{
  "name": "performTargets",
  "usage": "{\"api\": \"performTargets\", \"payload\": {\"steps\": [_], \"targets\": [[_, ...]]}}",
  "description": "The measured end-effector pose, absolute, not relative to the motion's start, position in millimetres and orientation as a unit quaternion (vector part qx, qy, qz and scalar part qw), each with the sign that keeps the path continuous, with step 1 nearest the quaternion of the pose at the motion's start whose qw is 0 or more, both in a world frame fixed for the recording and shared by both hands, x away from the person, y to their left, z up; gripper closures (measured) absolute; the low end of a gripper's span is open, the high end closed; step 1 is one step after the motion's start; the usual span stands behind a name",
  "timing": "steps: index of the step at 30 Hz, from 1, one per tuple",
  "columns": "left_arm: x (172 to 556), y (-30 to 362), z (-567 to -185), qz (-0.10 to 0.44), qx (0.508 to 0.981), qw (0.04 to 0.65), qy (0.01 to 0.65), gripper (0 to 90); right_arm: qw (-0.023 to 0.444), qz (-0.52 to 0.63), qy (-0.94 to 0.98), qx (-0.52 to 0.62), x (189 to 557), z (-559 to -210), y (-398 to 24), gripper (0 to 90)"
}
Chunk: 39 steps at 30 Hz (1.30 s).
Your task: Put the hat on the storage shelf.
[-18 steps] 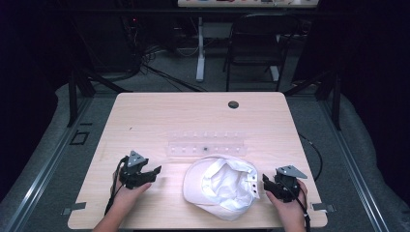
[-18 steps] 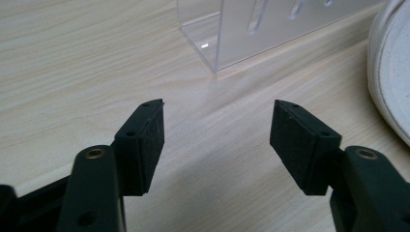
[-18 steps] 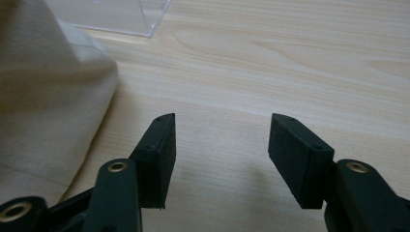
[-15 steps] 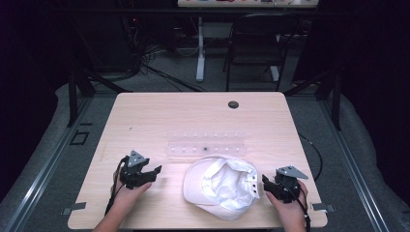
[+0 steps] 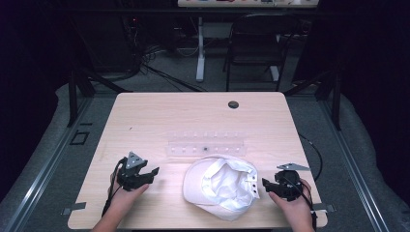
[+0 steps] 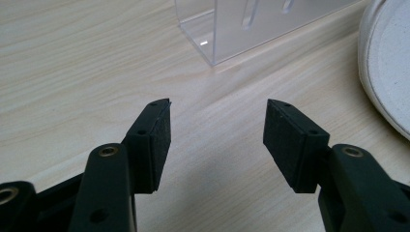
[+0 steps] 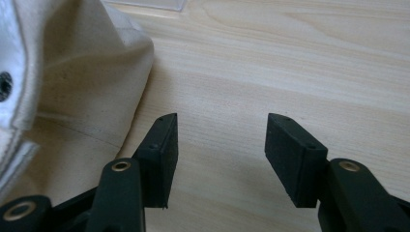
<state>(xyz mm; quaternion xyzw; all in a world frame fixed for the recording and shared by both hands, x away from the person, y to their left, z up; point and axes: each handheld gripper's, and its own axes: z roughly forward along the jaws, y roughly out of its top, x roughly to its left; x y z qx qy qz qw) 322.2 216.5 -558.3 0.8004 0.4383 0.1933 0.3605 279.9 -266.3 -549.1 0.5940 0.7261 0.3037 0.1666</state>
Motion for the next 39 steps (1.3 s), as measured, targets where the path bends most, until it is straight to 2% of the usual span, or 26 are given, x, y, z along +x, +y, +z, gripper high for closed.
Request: {"api": "performTargets", "payload": {"steps": [20, 35, 39], "targets": [[320, 217, -559, 0.185, 0.796, 0.364, 0.447, 45.8, 0.066, 0.302, 0.722, 0.619, 296, -510, -281, 45.8], [319, 217, -560, 0.184, 0.795, 0.365, 0.449, 44.4, -0.008, 0.301, 0.721, 0.624, 304, -489, -276, 46.8], [320, 216, -560, 0.184, 0.796, 0.363, 0.448, 44.2, -0.040, 0.306, 0.717, 0.625, 304, -483, -272, 46.3]]}}
